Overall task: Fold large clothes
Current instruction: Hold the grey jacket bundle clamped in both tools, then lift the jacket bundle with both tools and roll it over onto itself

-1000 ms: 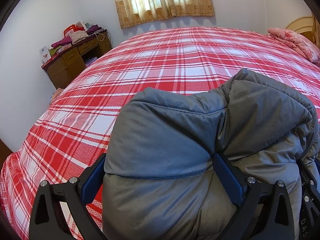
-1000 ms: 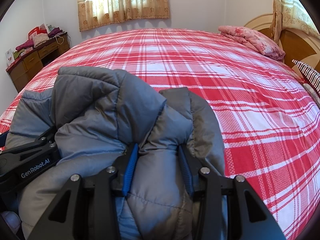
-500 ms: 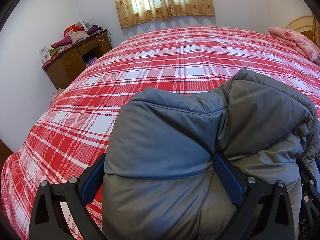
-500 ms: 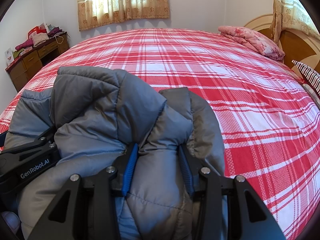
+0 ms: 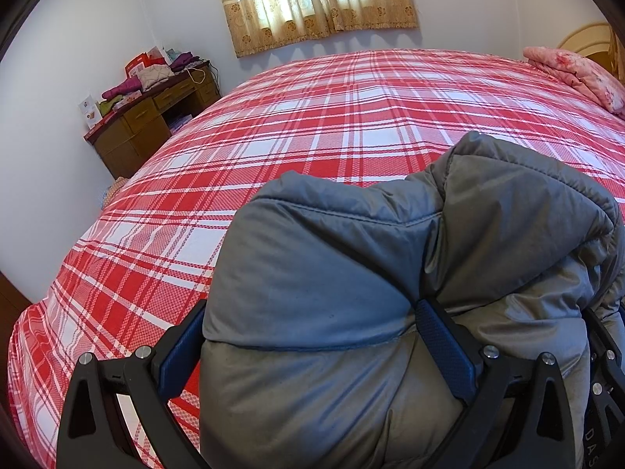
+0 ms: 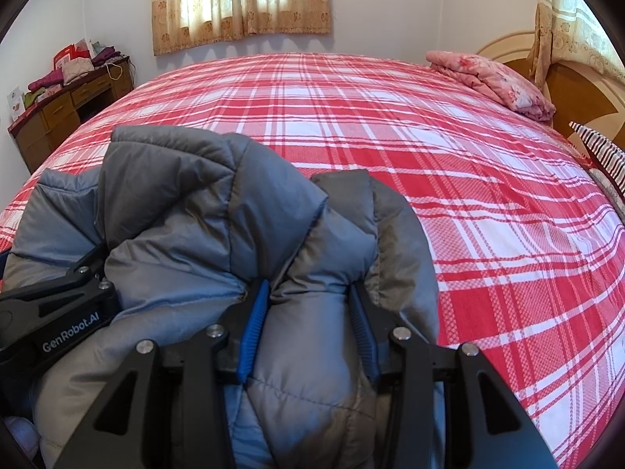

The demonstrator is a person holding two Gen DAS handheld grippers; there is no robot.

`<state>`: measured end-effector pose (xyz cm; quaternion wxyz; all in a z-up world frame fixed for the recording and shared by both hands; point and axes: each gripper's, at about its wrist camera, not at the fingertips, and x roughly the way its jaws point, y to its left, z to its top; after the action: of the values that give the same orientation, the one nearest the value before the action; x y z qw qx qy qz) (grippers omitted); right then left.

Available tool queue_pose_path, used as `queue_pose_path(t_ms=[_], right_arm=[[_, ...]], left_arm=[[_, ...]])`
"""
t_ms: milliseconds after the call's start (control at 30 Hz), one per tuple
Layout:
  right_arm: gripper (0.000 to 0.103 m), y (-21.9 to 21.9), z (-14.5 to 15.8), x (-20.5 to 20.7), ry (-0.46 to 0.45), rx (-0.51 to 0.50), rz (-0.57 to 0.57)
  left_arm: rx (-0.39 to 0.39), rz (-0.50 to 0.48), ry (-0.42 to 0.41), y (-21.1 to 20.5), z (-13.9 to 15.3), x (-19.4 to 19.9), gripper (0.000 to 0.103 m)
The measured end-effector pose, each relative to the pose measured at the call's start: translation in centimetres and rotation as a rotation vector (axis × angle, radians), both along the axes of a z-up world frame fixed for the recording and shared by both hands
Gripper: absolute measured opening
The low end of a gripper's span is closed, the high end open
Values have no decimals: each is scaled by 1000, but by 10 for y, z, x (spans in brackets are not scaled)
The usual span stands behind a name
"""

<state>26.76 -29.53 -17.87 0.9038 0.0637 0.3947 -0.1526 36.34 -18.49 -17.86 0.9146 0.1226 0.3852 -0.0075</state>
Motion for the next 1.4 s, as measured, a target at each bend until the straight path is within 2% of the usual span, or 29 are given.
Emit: queue_pose_path(t_ms=[333, 500, 567, 633, 700, 767, 833, 1033, 1100, 1200, 1233, 1267, 1300, 1367, 1400], right_arm=[[46, -1, 0, -1, -5, 12, 1], [47, -3, 2, -1, -4, 28, 12], [53, -10, 9, -9, -8, 66, 38], [75, -19, 16, -26, -42, 112, 30], [82, -27, 21, -45, -81, 141, 23], [82, -31, 20, -58, -80, 135, 34], [82, -35, 15, -65, -79, 184, 41], [74, -30, 3, -54, -53, 279, 106], [74, -32, -2, -53, -56, 317, 116], [66, -34, -4, -53, -66, 350, 142], [59, -35, -5, -54, -71, 372, 155], [54, -35, -6, -55, -82, 404, 172], [45, -33, -6, -56, -89, 416, 181], [34, -28, -5, -58, -104, 414, 200], [27, -24, -2, -60, -118, 410, 210]], left_arm=[[-1, -1, 1, 1, 0, 1, 102], [-19, -38, 38, 8, 11, -5, 102], [-83, -68, 44, 22, 25, -19, 102], [-124, -109, 22, 41, 38, -40, 102], [-138, -138, 6, 58, 42, -58, 102], [-154, -151, 4, 72, 40, -68, 102], [-183, -166, 24, 84, 30, -72, 102], [-325, -181, 94, 91, 6, -64, 102], [-339, -194, 91, 88, 4, -64, 102], [-351, -228, 86, 82, 1, -66, 101], [-364, -253, 88, 79, 1, -67, 90], [-376, -281, 91, 76, 2, -69, 69], [-354, -311, 87, 68, 4, -73, 65], [-276, -337, 55, 54, 10, -81, 41], [-232, -344, 36, 48, 14, -87, 34]])
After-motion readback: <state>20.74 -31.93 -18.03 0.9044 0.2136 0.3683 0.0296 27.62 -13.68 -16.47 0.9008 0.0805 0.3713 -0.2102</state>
